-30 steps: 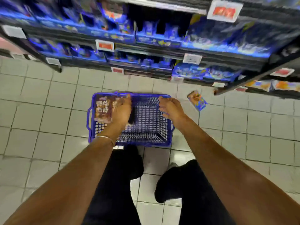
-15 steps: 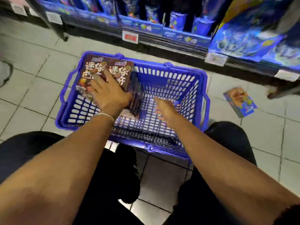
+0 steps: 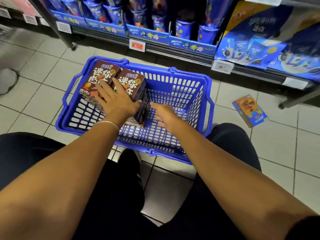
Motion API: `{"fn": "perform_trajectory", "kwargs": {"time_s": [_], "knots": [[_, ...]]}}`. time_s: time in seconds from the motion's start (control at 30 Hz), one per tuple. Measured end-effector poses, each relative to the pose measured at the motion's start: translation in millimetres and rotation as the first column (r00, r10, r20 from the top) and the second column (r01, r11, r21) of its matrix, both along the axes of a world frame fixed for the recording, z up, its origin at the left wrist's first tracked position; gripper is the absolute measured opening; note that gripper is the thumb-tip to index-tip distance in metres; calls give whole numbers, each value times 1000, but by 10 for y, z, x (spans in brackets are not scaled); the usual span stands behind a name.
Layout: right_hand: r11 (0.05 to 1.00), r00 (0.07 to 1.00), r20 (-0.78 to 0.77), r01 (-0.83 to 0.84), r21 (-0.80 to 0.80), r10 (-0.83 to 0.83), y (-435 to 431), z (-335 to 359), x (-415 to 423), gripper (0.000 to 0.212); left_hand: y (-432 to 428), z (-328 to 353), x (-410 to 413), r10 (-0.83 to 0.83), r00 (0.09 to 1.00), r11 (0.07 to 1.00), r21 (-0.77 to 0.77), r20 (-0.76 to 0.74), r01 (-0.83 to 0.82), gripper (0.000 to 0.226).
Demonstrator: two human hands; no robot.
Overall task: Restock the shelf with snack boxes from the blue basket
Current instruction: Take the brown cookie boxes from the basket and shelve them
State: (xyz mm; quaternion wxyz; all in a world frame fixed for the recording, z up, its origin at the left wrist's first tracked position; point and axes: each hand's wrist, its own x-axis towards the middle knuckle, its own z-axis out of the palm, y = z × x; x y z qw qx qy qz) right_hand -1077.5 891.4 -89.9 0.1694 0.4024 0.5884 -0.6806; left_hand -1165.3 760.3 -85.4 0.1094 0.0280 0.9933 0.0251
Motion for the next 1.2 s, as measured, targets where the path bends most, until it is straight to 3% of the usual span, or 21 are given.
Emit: {"fn": "perform_trajectory", "kwargs": {"time_s": [0.07,0.13,0.17,0.23,0.3,0.37,0.43,0.5,0.53,0.6,0.67,0.7,0.77,0.8,0.93,1.0,1.2], "knots": [[984,992,-129,11,178,12,88,126,20,49,-2,56,-22,-5,1000,1000,-12,9,5,130],[912,944,-330,154,381,-21,338,260,60,21,9,76,-50,3,999,1000,-5,32,-3,130],[855,903,-425,269,444,-63,531,307,88,11,21,79,-65,13,999,1000,-3,38,-13,131],[703,812,-566,485,521,-140,980,397,201,12,64,68,-76,36,999,999,-7,29,-36,134],[526,768,-603,612,591,-215,1478,332,315,15,138,35,-70,47,998,999,-8,-30,-47,137],[418,754,-527,656,628,-391,2016,86,426,22,256,-7,-51,12,995,1000,-8,-97,-13,137],[494,780,-315,598,631,-541,2460,-227,557,26,384,-76,-56,-21,991,1000,-1,-136,21,134],[660,885,-16,358,661,-464,2774,-565,717,21,468,-141,-86,11,991,1000,13,-134,-9,130],[703,923,104,206,681,-370,2891,-737,801,15,493,-166,-98,34,992,999,9,-125,-33,129],[720,949,219,12,694,-226,3043,-1031,935,24,519,-208,-124,45,992,999,-14,-115,-47,127],[671,946,293,-126,731,-141,3140,-1275,1030,44,530,-225,-150,47,993,999,-16,-112,-49,125],[671,933,335,-163,724,-134,3185,-1360,1053,64,539,-226,-157,53,992,998,-13,-115,-55,124],[757,893,432,-194,624,-127,3194,-1528,1087,99,553,-226,-156,64,990,998,-17,-123,-67,122],[749,874,466,-219,626,-134,3183,-1600,1095,106,565,-227,-160,68,990,997,-16,-127,-71,122],[513,766,591,-412,753,-252,2988,-1702,1109,93,629,-210,-196,87,989,996,6,-123,-87,118],[508,796,550,-375,775,-252,2912,-1704,1123,85,627,-187,-201,99,989,995,17,-106,-98,116],[472,811,558,-428,771,-175,2685,-1687,1122,104,627,-161,-174,92,993,995,33,-71,-90,117]]}}
